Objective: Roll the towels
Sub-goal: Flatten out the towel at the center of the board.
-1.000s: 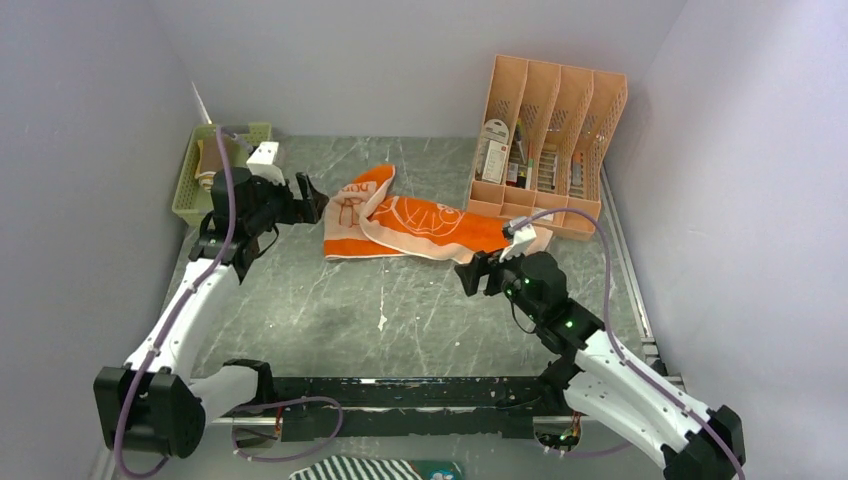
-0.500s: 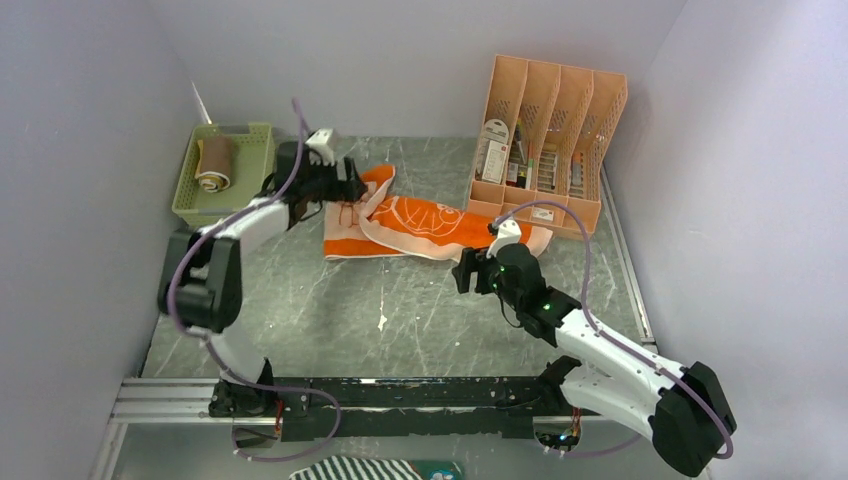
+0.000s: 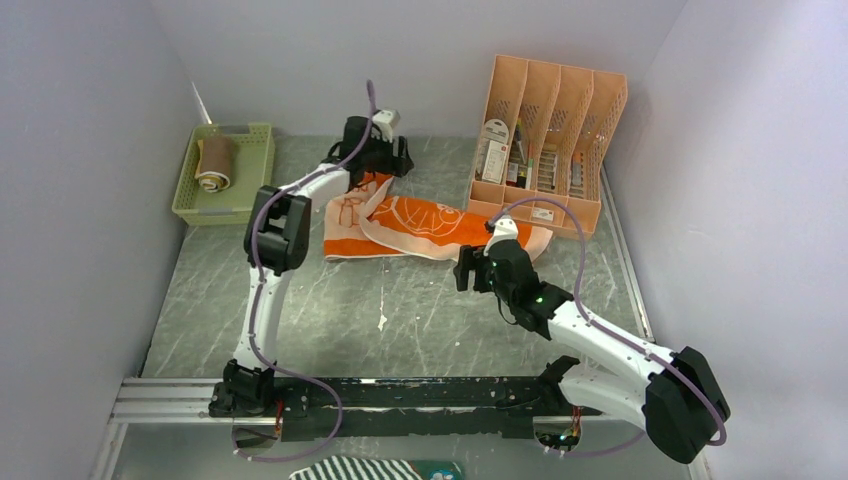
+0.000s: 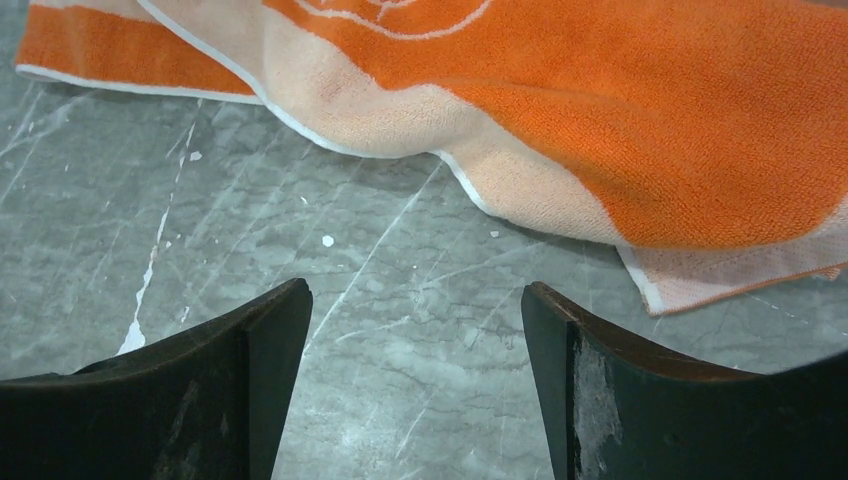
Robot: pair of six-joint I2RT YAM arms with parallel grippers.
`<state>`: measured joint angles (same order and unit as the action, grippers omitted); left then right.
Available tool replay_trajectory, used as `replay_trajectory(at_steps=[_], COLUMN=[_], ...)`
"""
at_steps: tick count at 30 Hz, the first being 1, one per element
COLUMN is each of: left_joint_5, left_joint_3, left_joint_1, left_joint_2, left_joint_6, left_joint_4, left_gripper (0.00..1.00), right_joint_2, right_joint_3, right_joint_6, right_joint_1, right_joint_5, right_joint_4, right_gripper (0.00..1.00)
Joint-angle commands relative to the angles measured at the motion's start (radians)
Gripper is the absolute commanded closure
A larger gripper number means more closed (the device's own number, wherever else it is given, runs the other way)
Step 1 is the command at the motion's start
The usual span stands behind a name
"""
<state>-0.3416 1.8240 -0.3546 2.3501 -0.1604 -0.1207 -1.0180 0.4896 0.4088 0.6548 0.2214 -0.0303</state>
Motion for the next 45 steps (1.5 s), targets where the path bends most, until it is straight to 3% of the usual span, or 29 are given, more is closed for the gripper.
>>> replay_trajectory(at_steps=[1, 9, 16, 22, 24, 25, 27, 28, 33, 42, 45], left_joint_5=[0.159, 0.480, 0.596, 0.591, 0.585, 0.580, 0.576, 0.573, 0.547, 0.489, 0.542], left_joint_3=[0.113, 0.088, -0.009, 0.105, 0.119, 0.125, 0.130, 0.117, -0.004, -0.417, -0.463], left_joint_1=[-0.067, -0.112, -0.119, -0.119, -0.118, -0.116, -0.111, -0.107, -0.046, 0.279, 0.320], left_joint_2=[0.056, 0.071, 0.020, 0.100, 0.113, 0.119, 0.118, 0.105, -0.050, -0.545, -0.628], left_joint_6=[0.104, 0.179, 0.206, 0.229, 0.235, 0.237, 0.236, 0.235, 0.213, 0.127, 0.142], left_joint_4=[0.142, 0.181, 0.096, 0.195, 0.205, 0.215, 0.226, 0.224, 0.196, 0.171, 0.158], left_gripper=[0.17, 0.18, 0.18, 0.31, 0.40, 0.50, 0.90, 0.93, 0.93, 0.93, 0.93], right_joint_2=[0.017, -0.022, -0.040, -0.037, -0.032, -0.027, -0.025, -0.029, -0.126, -0.267, -0.328], right_joint_3=[0.028, 0.020, 0.020, 0.021, 0.022, 0.023, 0.023, 0.027, 0.087, 0.147, 0.187], right_joint_6=[-0.002, -0.003, -0.006, 0.000, 0.000, -0.001, -0.005, -0.006, -0.038, -0.057, -0.088], right_joint_1=[0.001, -0.001, -0.001, 0.000, -0.001, -0.001, -0.001, 0.000, -0.016, -0.024, -0.025], right_joint_5=[0.037, 0.007, -0.008, -0.012, -0.003, 0.002, 0.021, 0.041, 0.109, 0.105, 0.098], right_joint_4=[-0.016, 0.005, 0.014, 0.002, -0.006, -0.010, -0.016, -0.022, -0.053, 0.030, 0.012], right_gripper=[0.22, 0.22, 0.22, 0.22, 0.22, 0.22, 0.22, 0.22, 0.16, 0.18, 0.19])
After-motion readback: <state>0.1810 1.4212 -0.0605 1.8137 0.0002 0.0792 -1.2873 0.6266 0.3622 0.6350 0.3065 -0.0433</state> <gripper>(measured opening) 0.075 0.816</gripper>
